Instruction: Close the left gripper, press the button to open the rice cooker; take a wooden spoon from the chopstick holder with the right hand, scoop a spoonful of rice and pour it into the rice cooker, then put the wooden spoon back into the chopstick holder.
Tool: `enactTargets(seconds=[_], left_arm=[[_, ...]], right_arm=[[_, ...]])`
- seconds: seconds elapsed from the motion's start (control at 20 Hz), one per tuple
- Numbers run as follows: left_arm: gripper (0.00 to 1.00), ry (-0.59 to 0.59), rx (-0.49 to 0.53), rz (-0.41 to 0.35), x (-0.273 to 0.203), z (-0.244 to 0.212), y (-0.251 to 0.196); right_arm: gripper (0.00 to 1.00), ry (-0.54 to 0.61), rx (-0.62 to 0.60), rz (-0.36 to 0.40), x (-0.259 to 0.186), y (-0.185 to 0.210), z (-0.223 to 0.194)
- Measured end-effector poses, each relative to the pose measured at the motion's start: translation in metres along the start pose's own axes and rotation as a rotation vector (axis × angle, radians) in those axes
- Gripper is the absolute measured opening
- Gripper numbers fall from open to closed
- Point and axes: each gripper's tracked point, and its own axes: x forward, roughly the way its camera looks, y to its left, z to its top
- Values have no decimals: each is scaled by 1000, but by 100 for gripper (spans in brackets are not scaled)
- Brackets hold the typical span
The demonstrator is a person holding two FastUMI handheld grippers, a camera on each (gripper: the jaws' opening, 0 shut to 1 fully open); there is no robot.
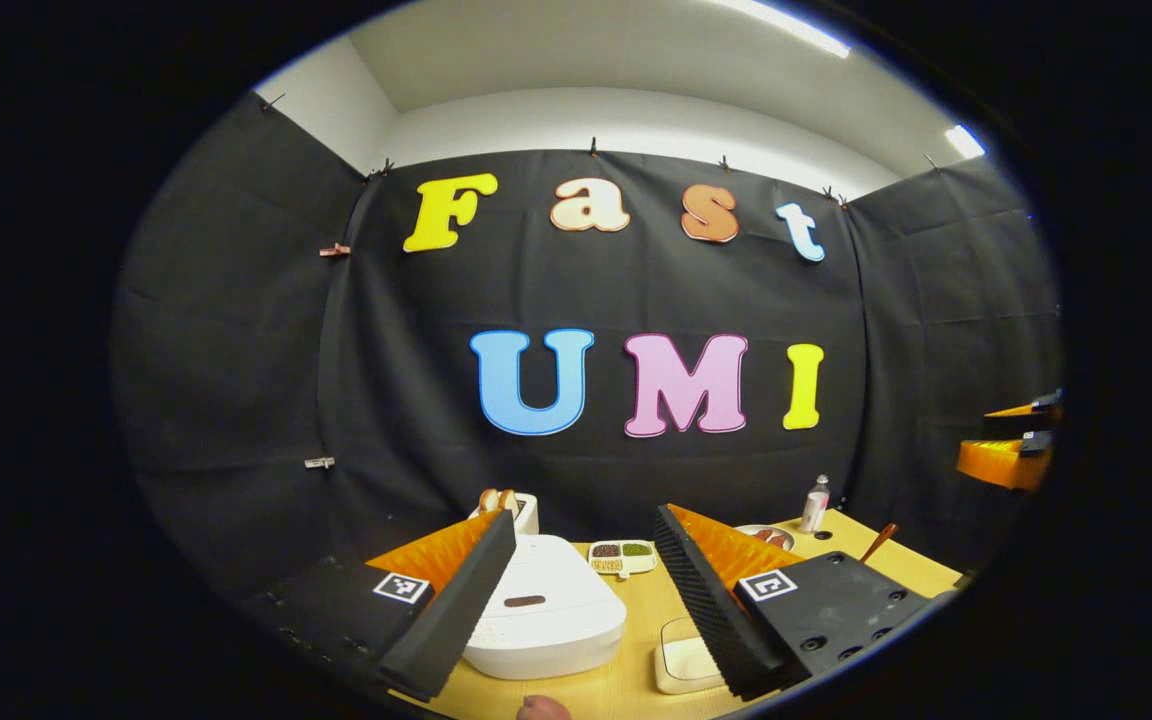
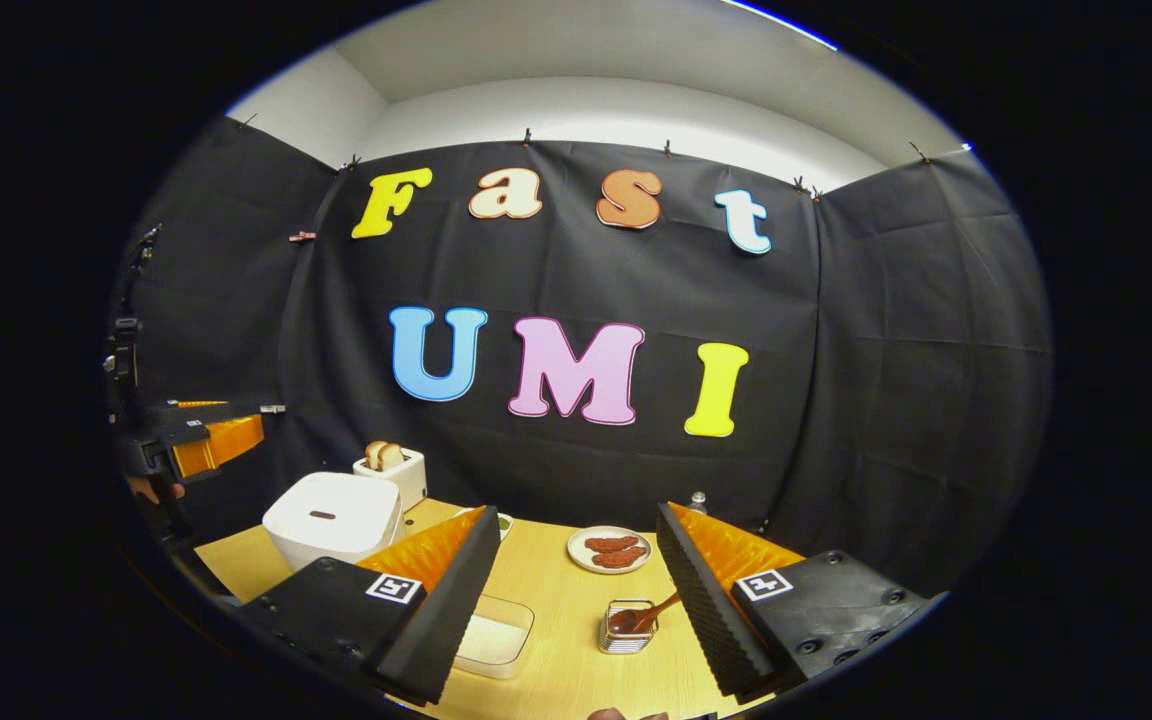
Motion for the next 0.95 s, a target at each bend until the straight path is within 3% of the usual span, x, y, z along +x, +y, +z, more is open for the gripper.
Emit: enactTargets(seconds=[0.2, 0.5, 0.95], left_arm=[[96, -2, 3, -28, -25, 13, -27], [97, -20, 23, -55, -40, 19, -48], [97, -7, 38, -48, -38, 17, -43]], right_arm=[[98, -16, -1, 27, -1, 5, 4], [98, -16, -2, 10, -7, -4, 0], [98, -11, 2, -20, -14, -15, -1]])
